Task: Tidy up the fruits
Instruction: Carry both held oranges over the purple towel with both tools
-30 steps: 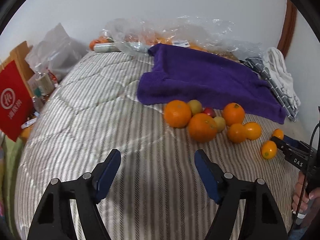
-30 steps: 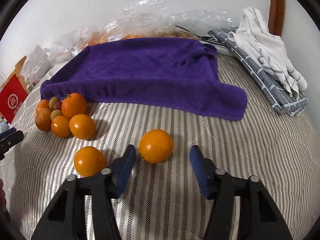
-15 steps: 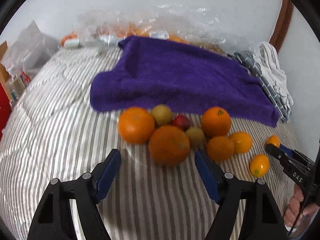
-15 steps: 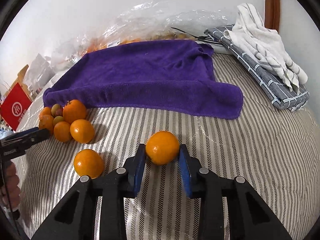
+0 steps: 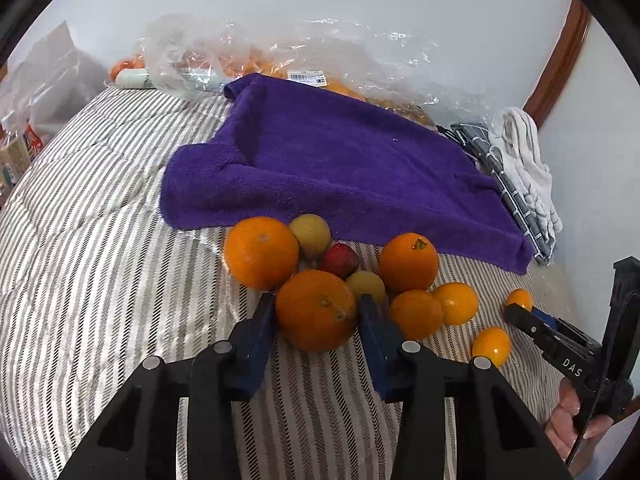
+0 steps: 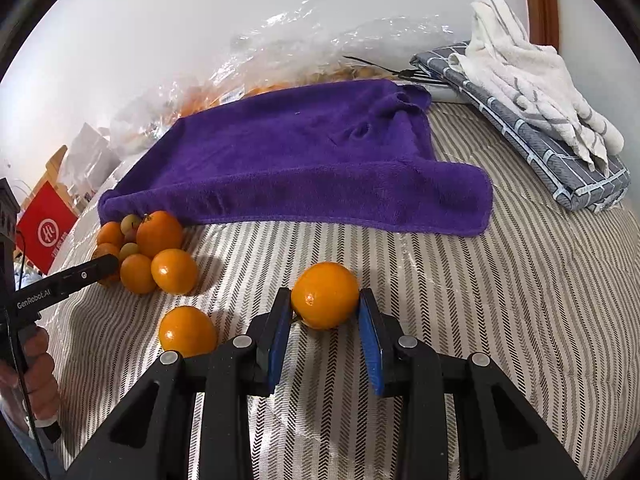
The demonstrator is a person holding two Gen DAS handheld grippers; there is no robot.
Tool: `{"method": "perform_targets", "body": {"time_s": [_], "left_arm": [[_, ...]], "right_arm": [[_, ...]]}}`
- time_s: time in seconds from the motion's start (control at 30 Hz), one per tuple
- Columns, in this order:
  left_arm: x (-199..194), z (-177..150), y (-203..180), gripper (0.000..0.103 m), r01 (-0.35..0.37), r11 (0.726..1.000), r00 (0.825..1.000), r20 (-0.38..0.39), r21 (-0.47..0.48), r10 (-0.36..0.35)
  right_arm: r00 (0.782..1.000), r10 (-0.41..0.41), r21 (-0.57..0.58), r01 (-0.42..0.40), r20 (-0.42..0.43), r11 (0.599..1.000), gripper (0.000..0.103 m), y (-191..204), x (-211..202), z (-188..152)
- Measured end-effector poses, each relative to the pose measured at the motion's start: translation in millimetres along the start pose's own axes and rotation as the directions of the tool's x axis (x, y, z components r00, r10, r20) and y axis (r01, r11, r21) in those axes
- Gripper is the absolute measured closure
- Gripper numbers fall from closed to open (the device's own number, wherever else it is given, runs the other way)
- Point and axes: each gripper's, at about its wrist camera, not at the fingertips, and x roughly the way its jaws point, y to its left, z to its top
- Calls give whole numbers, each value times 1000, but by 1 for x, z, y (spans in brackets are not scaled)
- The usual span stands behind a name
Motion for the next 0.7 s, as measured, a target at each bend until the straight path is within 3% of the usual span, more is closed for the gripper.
{"method": "perform_targets", "body": {"time_s": [0.4, 0.7], "left_arm": [[-42, 3, -7, 64, -30, 999, 998, 50, 38, 28], [-73, 50, -18, 64, -25, 999, 994, 107, 32, 21]], "right_arm": [[999, -17, -38, 19, 46, 999, 70, 5, -18, -2], [991, -22, -56, 29, 128, 998, 70, 15, -57, 44]]}}
